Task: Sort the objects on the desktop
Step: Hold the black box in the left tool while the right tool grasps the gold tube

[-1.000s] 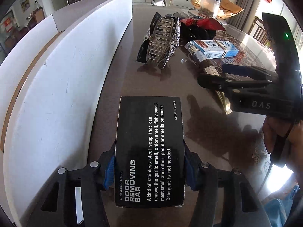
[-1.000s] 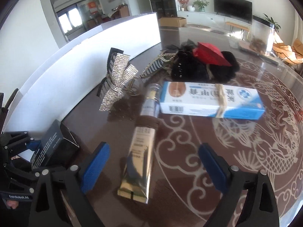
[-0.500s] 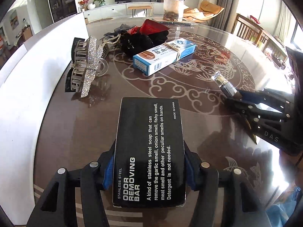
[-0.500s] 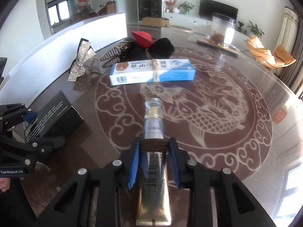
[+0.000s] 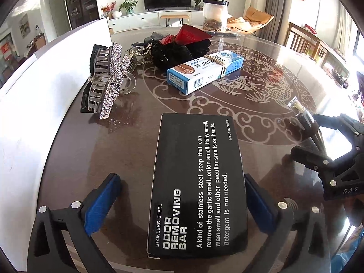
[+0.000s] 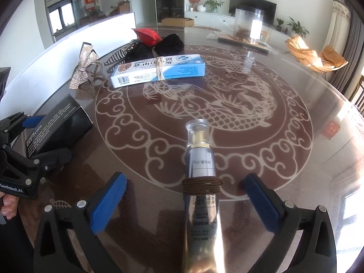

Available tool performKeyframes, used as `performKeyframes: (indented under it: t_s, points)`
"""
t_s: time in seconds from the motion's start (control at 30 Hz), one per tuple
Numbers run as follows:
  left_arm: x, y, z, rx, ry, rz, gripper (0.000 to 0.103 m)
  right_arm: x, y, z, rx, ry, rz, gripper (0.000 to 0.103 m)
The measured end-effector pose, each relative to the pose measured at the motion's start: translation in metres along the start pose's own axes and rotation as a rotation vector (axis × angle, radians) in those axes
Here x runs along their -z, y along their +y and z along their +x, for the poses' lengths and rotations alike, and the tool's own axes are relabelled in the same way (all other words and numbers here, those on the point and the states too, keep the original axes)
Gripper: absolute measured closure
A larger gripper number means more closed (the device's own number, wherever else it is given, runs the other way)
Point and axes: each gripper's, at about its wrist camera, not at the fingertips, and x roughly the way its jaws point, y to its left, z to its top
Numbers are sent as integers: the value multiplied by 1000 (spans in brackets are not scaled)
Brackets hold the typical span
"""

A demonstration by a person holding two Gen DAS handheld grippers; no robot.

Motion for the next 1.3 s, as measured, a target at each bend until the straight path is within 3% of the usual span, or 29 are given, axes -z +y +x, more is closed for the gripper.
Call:
performKeyframes:
  t_s: [1.07, 1.17, 1.2, 1.23, 1.27, 1.3]
  points:
    - [4, -1, -2, -10, -6, -6, 0, 0, -1, 0, 0, 0, 0, 0]
    - [6, -3, -4, -4, -10, 9, 0, -3, -1, 1, -23, 54, -32, 0]
    - [6, -3, -4, 0, -9, 14, 0, -4, -2, 1, -19, 74, -30, 5]
    - [5, -4, -5, 8, -15, 18, 8, -5, -5, -4, -10, 68, -13, 32]
    - [5, -5, -9, 11, -38, 28, 22, -7, -7, -9, 4, 55, 2, 57]
    - [4, -7, -13, 24, -53, 37, 45, -7, -9, -10, 2, 69, 15, 74]
